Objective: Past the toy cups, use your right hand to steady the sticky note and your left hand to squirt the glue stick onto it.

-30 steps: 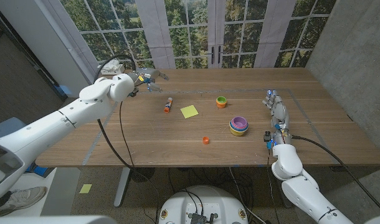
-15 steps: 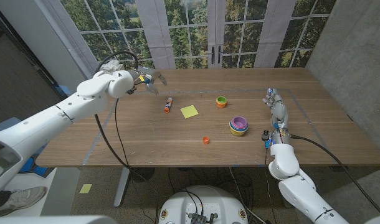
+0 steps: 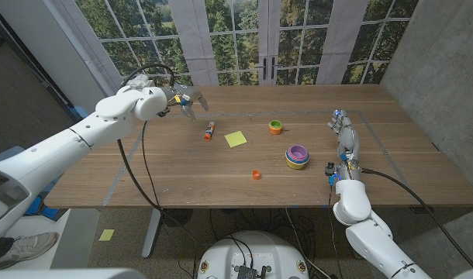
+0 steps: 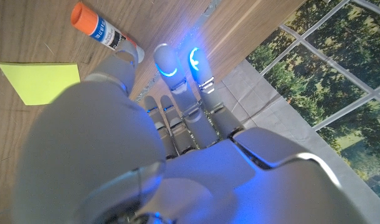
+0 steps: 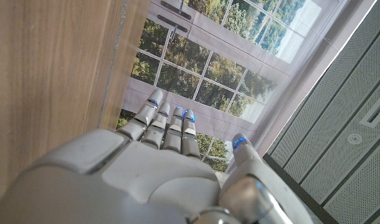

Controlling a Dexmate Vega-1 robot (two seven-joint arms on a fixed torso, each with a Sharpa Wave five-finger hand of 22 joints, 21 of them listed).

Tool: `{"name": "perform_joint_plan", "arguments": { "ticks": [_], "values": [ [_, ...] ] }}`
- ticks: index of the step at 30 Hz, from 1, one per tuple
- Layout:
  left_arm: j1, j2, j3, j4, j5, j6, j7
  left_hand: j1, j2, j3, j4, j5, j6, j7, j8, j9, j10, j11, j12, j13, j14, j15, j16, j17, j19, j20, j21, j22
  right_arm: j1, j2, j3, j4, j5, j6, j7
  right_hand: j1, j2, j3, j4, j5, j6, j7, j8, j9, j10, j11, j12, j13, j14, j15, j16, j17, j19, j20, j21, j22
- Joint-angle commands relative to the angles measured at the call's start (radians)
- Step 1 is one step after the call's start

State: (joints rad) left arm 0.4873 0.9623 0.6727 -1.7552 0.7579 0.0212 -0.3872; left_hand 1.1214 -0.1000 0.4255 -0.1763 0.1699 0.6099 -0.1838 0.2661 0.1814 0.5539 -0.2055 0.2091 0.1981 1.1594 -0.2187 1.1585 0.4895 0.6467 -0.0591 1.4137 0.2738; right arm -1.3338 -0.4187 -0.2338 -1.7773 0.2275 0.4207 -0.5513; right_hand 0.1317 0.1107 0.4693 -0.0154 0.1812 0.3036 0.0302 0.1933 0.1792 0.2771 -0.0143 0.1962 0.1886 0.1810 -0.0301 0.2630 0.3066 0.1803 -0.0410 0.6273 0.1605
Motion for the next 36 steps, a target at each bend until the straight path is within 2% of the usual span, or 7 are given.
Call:
{"name": "perform_joint_plan", "arguments": {
  "ticks": [1, 4, 10, 13, 16, 22, 36],
  "values": [
    [-0.028, -0.034, 0.031, 0.051, 0.055, -0.072, -0.006, 0.024, 0.002, -0.008, -0.002, 0.004, 0.014, -0.007, -0.001, 0.003, -0.001, 0.006, -0.004, 0.004, -0.007, 0.0, 0.013, 0.007, -0.008, -0.158, 0.009, -0.002, -0.005, 0.005, 0.005, -0.008, -0.014, -0.006, -0.009, 0.001, 0.006, -0.003, 0.001, -0.003, 0.01, -0.001, 0.004, 0.001, 0.009, 0.003, 0.006, 0.002, 0.009, -0.003, 0.006, 0.002, 0.011, -0.011, -0.007, 0.004],
    [-0.035, -0.04, 0.037, 0.063, 0.064, -0.084, -0.005, 0.036, 0.001, -0.012, -0.002, 0.004, 0.014, -0.011, -0.006, 0.003, -0.003, 0.0, -0.007, 0.005, -0.014, 0.0, 0.019, 0.009, -0.014, -0.157, 0.007, -0.006, -0.005, 0.008, 0.006, -0.008, -0.017, -0.006, -0.013, 0.0, 0.006, -0.004, 0.001, -0.003, 0.011, 0.001, 0.004, 0.001, 0.011, 0.005, 0.006, 0.002, 0.01, -0.004, 0.007, 0.002, 0.011, -0.011, -0.009, 0.004],
    [-0.049, -0.05, 0.054, 0.087, 0.1, -0.115, 0.007, 0.054, -0.001, -0.023, 0.0, 0.003, 0.003, 0.008, -0.017, 0.005, -0.005, -0.008, -0.01, 0.008, -0.029, 0.001, 0.03, 0.01, -0.02, -0.157, 0.009, -0.013, -0.002, 0.01, 0.005, -0.007, -0.021, -0.012, -0.016, -0.001, 0.007, -0.005, 0.0, -0.003, 0.013, 0.001, 0.004, 0.002, 0.013, 0.005, 0.006, 0.002, 0.013, -0.003, 0.008, 0.002, 0.012, -0.011, -0.013, 0.004],
    [-0.058, -0.057, 0.06, 0.1, 0.099, -0.128, -0.006, 0.061, 0.0, -0.024, 0.0, 0.003, -0.003, 0.0, -0.021, 0.006, -0.001, -0.01, -0.009, 0.008, -0.033, 0.001, 0.031, 0.009, -0.022, -0.157, 0.006, -0.017, 0.0, 0.008, 0.004, -0.007, -0.028, -0.017, -0.017, -0.001, 0.007, -0.006, 0.0, -0.002, 0.014, 0.002, 0.004, 0.002, 0.013, 0.005, 0.006, 0.002, 0.012, -0.003, 0.008, 0.002, 0.013, -0.011, -0.015, 0.004],
    [-0.066, -0.064, 0.063, 0.115, 0.09, -0.142, -0.018, 0.073, 0.0, -0.033, 0.002, 0.003, 0.012, -0.016, -0.017, 0.011, 0.028, -0.013, -0.001, 0.009, -0.043, 0.001, 0.04, 0.009, -0.023, -0.157, 0.007, -0.023, 0.001, 0.011, 0.004, -0.007, -0.028, -0.021, -0.022, -0.001, 0.008, -0.006, -0.001, -0.002, 0.013, 0.002, 0.004, 0.002, 0.013, 0.006, 0.006, 0.002, 0.012, -0.002, 0.008, 0.002, 0.013, -0.011, -0.016, 0.004],
    [-0.085, -0.078, 0.079, 0.146, 0.081, -0.167, -0.045, 0.086, -0.001, -0.047, 0.005, 0.003, 0.035, -0.02, -0.012, 0.013, 0.053, -0.014, 0.003, 0.011, -0.052, 0.001, 0.054, 0.011, -0.026, -0.156, 0.011, -0.029, 0.003, 0.012, 0.002, -0.005, -0.035, -0.023, -0.026, -0.002, 0.008, -0.008, -0.002, -0.002, 0.014, 0.002, 0.004, 0.002, 0.013, 0.007, 0.005, 0.002, 0.012, -0.001, 0.009, 0.002, 0.014, -0.011, -0.019, 0.004],
    [-0.109, -0.092, 0.111, 0.189, 0.113, -0.217, -0.029, 0.096, -0.002, -0.07, 0.011, 0.004, 0.088, -0.003, 0.002, 0.016, 0.078, -0.011, 0.001, 0.013, -0.065, 0.0, 0.076, 0.01, -0.034, -0.155, 0.014, -0.041, 0.001, 0.021, -0.003, -0.013, -0.056, -0.033, -0.049, -0.005, 0.007, -0.011, -0.003, -0.002, 0.014, 0.003, 0.002, 0.002, 0.015, 0.007, 0.005, 0.003, 0.013, -0.001, 0.01, 0.002, 0.017, -0.011, -0.026, 0.004]
  ]
}}
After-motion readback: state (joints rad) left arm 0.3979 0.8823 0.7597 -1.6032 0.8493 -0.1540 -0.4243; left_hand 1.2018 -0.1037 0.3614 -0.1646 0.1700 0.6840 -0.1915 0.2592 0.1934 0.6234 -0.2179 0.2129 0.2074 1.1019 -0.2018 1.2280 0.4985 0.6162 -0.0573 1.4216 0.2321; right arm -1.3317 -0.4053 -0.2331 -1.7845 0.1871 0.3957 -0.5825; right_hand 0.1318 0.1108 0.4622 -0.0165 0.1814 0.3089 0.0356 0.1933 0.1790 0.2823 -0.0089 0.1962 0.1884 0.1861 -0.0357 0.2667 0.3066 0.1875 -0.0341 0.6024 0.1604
